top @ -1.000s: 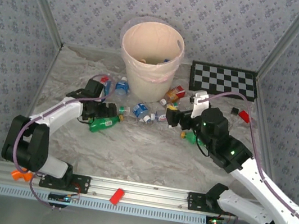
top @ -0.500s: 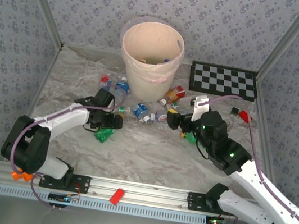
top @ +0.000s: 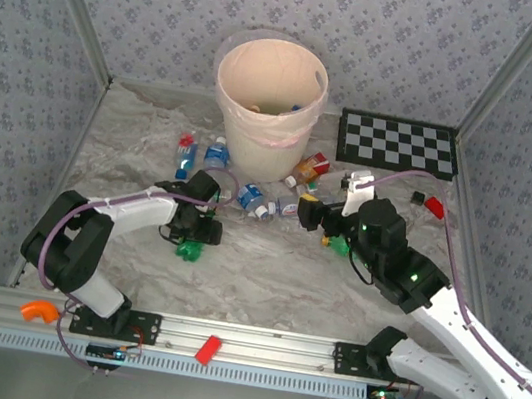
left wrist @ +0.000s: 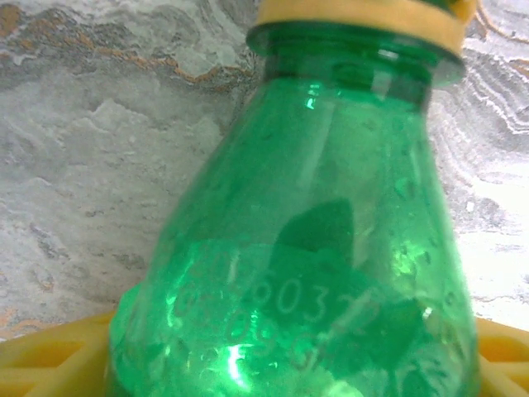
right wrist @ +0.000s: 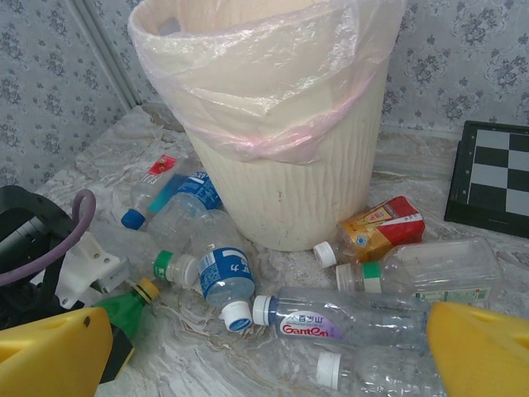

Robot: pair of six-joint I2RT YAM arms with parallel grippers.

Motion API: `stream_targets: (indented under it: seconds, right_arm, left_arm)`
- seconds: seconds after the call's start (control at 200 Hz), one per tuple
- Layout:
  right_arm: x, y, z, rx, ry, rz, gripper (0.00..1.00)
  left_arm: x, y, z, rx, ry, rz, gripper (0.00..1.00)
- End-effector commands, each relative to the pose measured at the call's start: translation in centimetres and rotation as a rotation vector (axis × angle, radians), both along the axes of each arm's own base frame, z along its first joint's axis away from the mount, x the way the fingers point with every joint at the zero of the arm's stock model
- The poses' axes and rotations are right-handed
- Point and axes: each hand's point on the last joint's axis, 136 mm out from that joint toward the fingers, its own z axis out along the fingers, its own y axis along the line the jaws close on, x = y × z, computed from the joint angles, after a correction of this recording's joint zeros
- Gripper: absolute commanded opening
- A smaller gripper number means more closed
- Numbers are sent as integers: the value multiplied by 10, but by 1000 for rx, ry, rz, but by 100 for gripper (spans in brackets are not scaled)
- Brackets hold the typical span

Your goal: Put the plastic bottles in the bin

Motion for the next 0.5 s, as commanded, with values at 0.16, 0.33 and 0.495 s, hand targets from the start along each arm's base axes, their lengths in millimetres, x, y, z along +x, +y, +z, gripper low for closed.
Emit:
stream_targets:
  seconds: [0.16,0.33,0.495]
  right_arm:
    - [-3,-8,-4,19,11,-24,100]
    - [-4,-10,-1,25,4,-28,100]
    - [-5,-12,4,35,-7,-31,100]
  left_arm:
    - [-1,-2,11,-2,-19,-5,54]
    - [-7,-5,35,-32,-65,-7,54]
    - [-10,-6,75,-91,-138,7,54]
